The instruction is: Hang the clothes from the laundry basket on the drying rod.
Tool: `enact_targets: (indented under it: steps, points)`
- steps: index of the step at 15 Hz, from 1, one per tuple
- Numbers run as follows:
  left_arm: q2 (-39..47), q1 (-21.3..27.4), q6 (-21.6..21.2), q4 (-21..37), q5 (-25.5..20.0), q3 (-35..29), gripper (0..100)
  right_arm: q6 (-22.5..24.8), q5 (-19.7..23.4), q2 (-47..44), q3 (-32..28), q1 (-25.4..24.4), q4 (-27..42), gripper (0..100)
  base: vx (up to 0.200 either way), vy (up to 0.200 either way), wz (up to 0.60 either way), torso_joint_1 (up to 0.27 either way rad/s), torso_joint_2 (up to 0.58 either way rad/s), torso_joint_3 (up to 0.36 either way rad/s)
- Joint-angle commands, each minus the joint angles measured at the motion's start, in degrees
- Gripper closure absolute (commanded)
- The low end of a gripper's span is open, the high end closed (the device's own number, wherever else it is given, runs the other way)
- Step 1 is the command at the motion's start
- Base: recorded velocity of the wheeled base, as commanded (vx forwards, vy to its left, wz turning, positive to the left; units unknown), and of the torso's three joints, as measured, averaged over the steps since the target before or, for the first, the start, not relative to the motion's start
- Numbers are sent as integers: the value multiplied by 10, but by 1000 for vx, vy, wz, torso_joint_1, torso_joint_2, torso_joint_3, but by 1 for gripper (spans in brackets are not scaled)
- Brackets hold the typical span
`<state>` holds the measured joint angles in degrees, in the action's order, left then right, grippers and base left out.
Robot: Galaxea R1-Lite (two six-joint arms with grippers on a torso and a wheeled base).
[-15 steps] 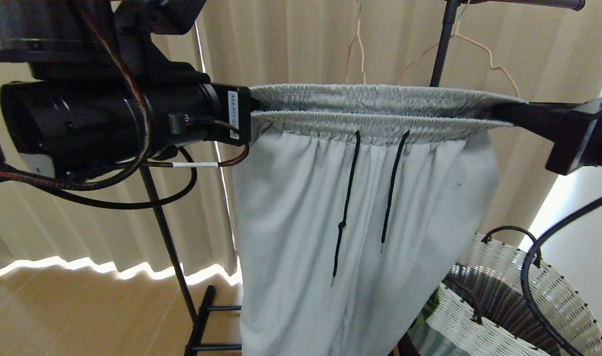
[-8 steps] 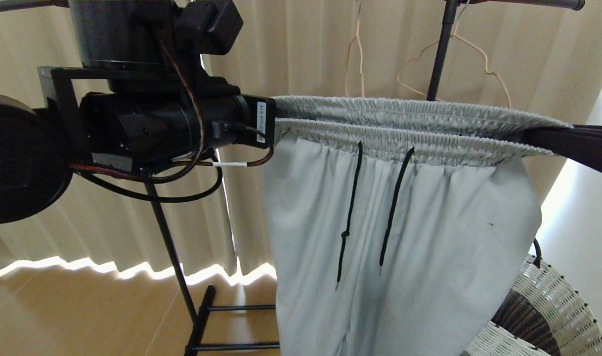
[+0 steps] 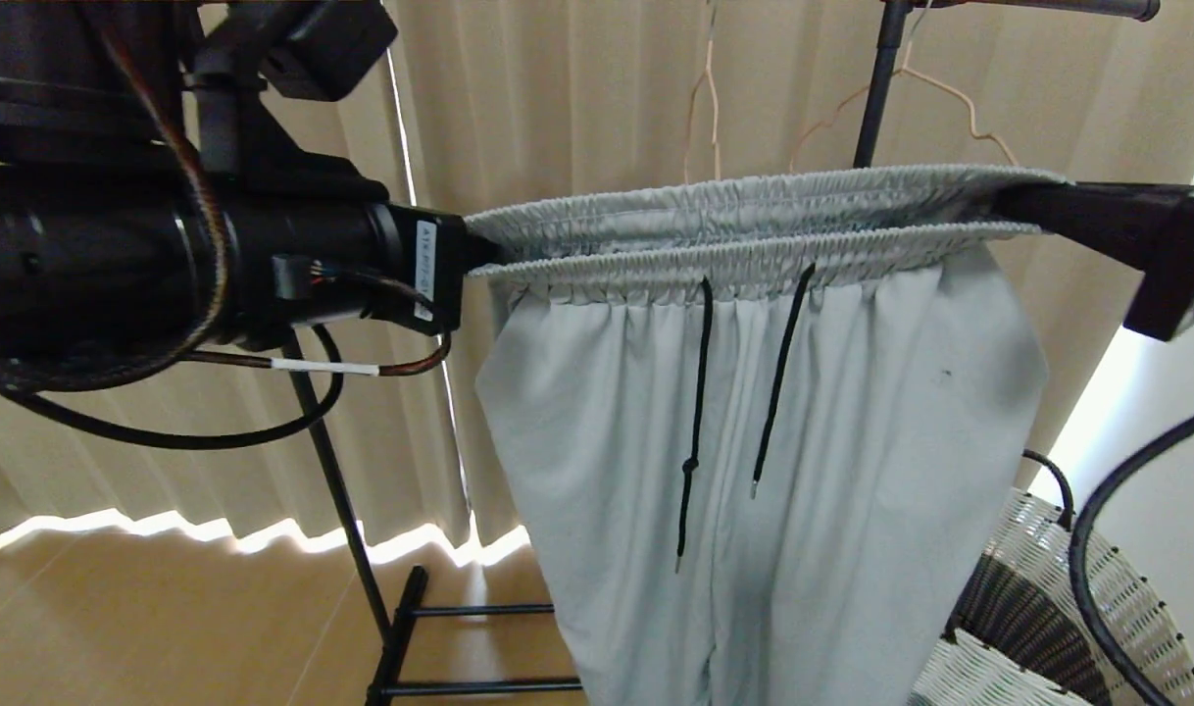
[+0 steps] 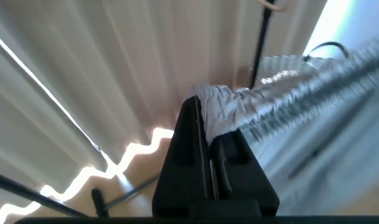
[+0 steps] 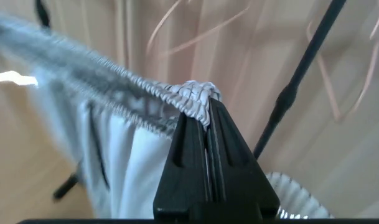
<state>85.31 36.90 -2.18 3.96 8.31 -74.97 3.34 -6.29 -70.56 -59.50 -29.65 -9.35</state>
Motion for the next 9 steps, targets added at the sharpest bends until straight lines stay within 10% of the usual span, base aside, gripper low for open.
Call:
enact_targets:
  steps: [1,9]
  points:
    - [-74,2,-1,24,-17,18,100,-2,1,-95,-36,20,-66,100,0,0,0,0,0,0]
    - [-138,46,-5,25,-49,69,100,-4,12,-191,-98,20,-165,100,0,0,0,0,0,0]
